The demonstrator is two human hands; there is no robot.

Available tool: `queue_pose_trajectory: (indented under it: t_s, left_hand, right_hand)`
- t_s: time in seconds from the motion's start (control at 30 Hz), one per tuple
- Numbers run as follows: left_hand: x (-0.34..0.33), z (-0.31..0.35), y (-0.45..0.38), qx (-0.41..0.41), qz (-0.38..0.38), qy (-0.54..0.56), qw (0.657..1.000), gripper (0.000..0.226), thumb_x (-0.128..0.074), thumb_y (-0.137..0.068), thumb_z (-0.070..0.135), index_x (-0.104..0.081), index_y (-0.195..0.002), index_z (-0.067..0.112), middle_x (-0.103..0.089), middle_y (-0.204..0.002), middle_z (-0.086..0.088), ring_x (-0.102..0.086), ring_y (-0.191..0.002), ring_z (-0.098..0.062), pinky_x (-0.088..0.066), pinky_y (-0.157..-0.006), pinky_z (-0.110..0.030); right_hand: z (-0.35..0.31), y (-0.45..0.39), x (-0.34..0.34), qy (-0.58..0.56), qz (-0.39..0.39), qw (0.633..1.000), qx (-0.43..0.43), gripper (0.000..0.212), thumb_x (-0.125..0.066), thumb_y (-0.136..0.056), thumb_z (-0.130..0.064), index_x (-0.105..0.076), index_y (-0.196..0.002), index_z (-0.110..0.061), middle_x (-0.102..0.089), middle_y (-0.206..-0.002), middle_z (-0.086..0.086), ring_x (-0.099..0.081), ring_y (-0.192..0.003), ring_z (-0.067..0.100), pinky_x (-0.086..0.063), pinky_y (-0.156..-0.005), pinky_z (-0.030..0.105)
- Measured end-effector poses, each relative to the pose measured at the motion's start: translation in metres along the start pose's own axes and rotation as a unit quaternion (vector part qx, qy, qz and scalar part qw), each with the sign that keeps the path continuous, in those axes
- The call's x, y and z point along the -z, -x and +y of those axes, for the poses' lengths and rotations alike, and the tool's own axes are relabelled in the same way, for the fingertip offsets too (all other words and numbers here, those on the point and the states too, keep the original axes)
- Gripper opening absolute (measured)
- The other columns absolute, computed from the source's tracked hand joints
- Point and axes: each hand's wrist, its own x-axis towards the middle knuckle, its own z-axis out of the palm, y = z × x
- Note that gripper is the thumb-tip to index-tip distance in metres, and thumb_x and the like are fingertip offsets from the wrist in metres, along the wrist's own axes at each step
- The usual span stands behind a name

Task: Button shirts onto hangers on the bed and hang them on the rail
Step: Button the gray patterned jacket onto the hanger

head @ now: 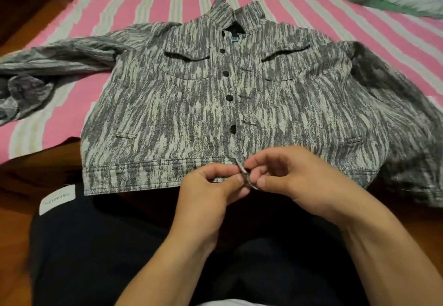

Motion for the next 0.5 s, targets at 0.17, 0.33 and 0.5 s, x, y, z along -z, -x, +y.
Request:
queue_pose_trajectory:
  t_s: [0.17, 0.33, 0.5]
  left_hand:
    - [-0.004, 0.005, 0.000, 0.013, -0.027, 0.037, 0.999, 0.025, -0.063, -0.097, 0.013, -0.072, -0.075, 0.008, -0.072, -0.069, -0.004, -0.072, -0.070, -0.013, -0.059, -0.077, -0.033]
    - [-0.001, -0.003, -0.007, -0.023, -0.004, -0.008, 1.000, 0.014, -0.074, -0.090, 0.013, -0.070, -0.081, 0.004, -0.071, -0.081, -0.007, -0.072, -0.076, -0.012, -0.058, -0.071, -0.027]
    - [0.002, 0.001, -0.006, -0.020, -0.010, 0.019, 1.000, 0.014, -0.074, -0.089, 0.004, -0.068, -0.076, 0.003, -0.065, -0.080, -0.005, -0.068, -0.071, -0.007, -0.059, -0.069, -0.025]
  right_hand:
    - [0.009, 0.004, -0.013, 0.012, 0.045, 0.999, 0.024, 0.031, -0.068, -0.091, 0.003, -0.071, -0.107, -0.024, -0.070, -0.091, -0.005, -0.066, -0.087, 0.019, -0.053, -0.091, 0.033]
    - [0.011, 0.010, -0.020, 0.039, 0.100, 0.992, 0.060, 0.036, -0.071, -0.089, 0.001, -0.075, -0.105, -0.031, -0.063, -0.106, -0.007, -0.066, -0.096, 0.004, -0.050, -0.092, 0.019]
    - [0.008, 0.002, -0.017, 0.168, 0.168, 0.963, 0.130, 0.026, -0.073, -0.088, -0.007, -0.073, -0.093, -0.033, -0.065, -0.092, -0.013, -0.062, -0.087, 0.003, -0.044, -0.078, 0.015]
